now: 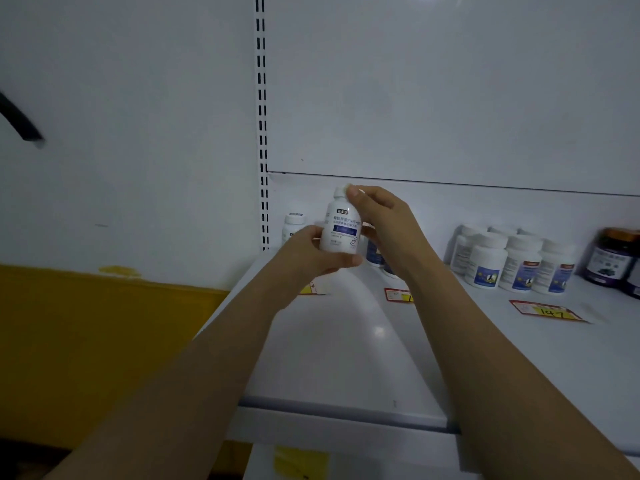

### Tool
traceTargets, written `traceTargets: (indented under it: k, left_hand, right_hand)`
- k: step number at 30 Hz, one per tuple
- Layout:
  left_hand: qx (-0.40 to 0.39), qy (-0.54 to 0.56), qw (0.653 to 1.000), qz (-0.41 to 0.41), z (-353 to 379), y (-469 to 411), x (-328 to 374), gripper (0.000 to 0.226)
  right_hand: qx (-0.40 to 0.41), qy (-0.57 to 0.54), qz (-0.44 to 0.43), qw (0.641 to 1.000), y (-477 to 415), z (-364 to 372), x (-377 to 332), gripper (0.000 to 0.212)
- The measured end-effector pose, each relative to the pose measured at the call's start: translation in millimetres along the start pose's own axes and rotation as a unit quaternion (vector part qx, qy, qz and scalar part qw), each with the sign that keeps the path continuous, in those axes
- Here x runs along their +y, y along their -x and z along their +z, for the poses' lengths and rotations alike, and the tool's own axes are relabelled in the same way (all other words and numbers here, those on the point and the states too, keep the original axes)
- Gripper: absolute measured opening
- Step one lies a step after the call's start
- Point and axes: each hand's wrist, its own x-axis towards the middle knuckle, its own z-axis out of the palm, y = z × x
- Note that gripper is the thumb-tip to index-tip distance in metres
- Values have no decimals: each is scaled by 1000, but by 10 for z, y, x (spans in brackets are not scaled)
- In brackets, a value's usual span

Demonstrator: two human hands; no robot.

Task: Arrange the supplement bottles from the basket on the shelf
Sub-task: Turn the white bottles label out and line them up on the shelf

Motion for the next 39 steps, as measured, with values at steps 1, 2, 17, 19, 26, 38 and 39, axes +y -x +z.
traceTargets:
  k: [1,2,17,19,26,38,39]
  left_hand:
    - [-9,13,1000,-5,-11,-5,0,55]
    - [-25,34,999,-11,-24,-8,-17,53]
    - [-105,18,994,11,-32,-41,-141,46]
    - [-52,-8,998,35,-18,-29,-108,43]
    - [-5,-8,999,31,-15,-47,-101,51]
    - [73,-54,992,88,-49,-82,-131,48]
    - [89,-61,989,102,-59,-88,-138,48]
  right_hand:
    - [-2,-2,0,1000,2,-13,-2,20]
    - [-6,-3,1,1000,2,-18,-4,19]
    - [-44,-65,58,995,-50,-119,22,30]
    - [-51,-53,63,995,-56,-102,30,32]
    - [-13,-25,59,998,-23,-114,65,33]
    - [-63,62,17,996,64,-28,14,24]
    - [-64,80,-3,995,69,-17,5,29]
